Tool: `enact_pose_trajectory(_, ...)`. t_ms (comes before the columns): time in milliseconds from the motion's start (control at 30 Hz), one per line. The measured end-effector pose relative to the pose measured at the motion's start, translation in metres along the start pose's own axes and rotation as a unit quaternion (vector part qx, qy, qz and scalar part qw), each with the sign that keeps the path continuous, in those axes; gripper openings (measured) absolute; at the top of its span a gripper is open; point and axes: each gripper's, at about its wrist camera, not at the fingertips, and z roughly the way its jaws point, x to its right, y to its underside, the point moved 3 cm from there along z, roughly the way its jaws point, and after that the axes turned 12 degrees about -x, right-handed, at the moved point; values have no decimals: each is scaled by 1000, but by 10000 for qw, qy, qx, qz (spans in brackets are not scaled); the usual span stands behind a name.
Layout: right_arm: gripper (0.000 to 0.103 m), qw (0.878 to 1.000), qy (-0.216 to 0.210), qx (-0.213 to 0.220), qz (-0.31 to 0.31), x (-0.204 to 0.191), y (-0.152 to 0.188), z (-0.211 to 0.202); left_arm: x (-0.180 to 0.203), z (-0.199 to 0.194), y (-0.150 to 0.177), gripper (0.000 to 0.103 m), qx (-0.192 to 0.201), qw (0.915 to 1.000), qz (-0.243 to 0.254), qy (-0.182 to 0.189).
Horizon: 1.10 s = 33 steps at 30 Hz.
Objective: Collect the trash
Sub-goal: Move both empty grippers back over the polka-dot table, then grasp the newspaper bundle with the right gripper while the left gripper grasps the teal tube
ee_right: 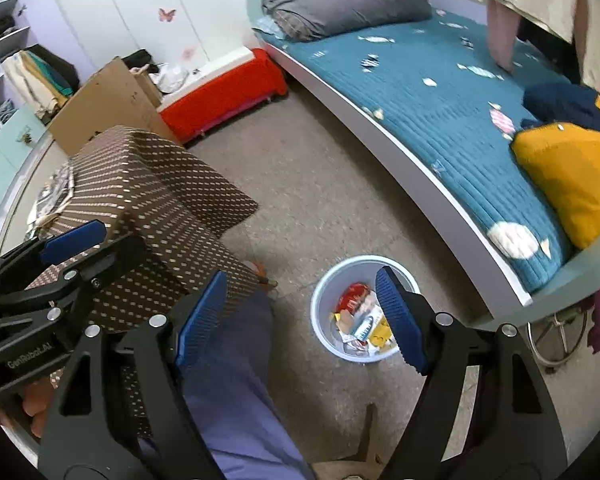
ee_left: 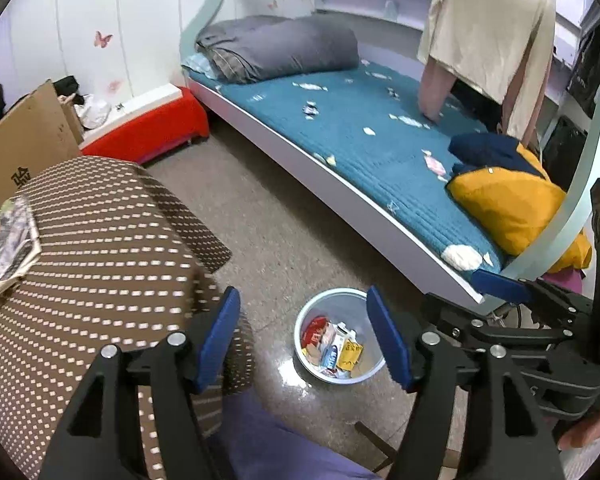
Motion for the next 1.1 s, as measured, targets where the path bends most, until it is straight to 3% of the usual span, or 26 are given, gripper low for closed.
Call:
enact_pose_trajectory(300, 79, 9978, -231, 77, -612, -65, -14, -3, -54, -34, 19, 68, 231, 9982, -445, -315)
enact_pose_trajectory(567, 80, 9904, -462, 19, -1306, -139, -19, 5, -122, -63, 46, 68, 388, 9911, -1112, -617)
enact_pose_trajectory(867, 81, 9760, -667, -167, -2064, -227, -13, 22, -207, -93, 91, 69, 486, 9743, -1973, -971)
enact_pose_trajectory(1100, 81, 9659, -571, -229, -2515, -290, -8, 39, -269, -109, 130, 71, 485, 9546, -2715, -1129)
